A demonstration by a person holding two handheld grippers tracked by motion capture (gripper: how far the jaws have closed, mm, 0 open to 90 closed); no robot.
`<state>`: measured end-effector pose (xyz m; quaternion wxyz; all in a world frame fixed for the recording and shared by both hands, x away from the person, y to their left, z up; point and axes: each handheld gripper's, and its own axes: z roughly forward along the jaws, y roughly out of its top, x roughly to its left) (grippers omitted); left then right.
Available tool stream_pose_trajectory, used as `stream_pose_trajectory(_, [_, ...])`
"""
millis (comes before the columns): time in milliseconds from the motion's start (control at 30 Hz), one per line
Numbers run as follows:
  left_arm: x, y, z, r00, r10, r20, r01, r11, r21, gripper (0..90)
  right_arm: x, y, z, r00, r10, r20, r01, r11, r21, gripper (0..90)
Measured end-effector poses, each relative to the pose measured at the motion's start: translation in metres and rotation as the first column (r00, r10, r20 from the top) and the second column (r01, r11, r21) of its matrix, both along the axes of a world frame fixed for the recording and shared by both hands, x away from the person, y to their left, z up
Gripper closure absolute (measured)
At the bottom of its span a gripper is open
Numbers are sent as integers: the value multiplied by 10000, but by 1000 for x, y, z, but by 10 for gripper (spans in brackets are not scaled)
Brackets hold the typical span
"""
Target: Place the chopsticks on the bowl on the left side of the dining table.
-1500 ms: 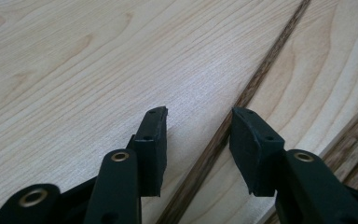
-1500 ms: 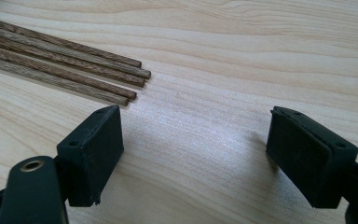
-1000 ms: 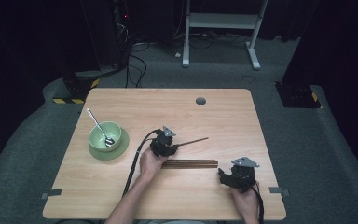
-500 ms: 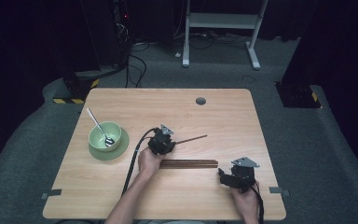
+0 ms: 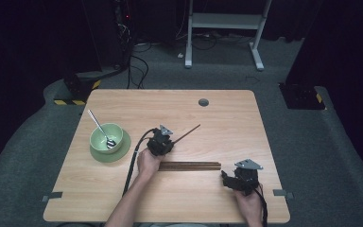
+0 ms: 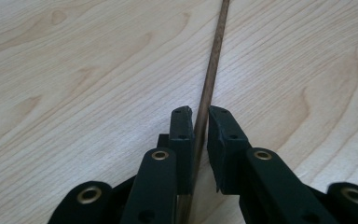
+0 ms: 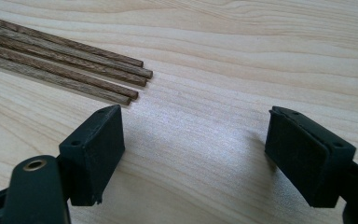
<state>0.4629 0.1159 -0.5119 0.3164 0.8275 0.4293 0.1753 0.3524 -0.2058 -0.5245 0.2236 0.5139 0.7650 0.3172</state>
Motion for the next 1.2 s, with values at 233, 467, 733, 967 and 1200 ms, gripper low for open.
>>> stream_pose_trajectory(233, [2, 12, 0, 9998, 195, 15, -195, 9998, -25, 808, 0, 0, 0, 10000, -2, 2, 2, 10000, 1, 195])
stream_pose_trajectory(467, [3, 16, -1, 9997, 255, 35, -255, 9997, -15, 823, 0, 0, 0, 10000, -2, 4, 2, 10000, 1, 195])
stream_pose_trajectory(733, [3, 23, 0, 9994, 340, 8, -340, 9994, 1, 837, 0, 0, 0, 10000, -5, 3, 5, 10000, 2, 196])
stream_pose_trajectory(967, [2, 26, 0, 9994, 350, -23, -350, 9994, 13, 841, 0, 0, 0, 10000, 12, 2, -12, 10000, 4, 196])
stream_pose_trajectory(1200, [2, 29, 0, 9995, 291, -137, -292, 9995, -122, 845, 0, 0, 0, 10000, 27, 3, -27, 10000, 3, 197])
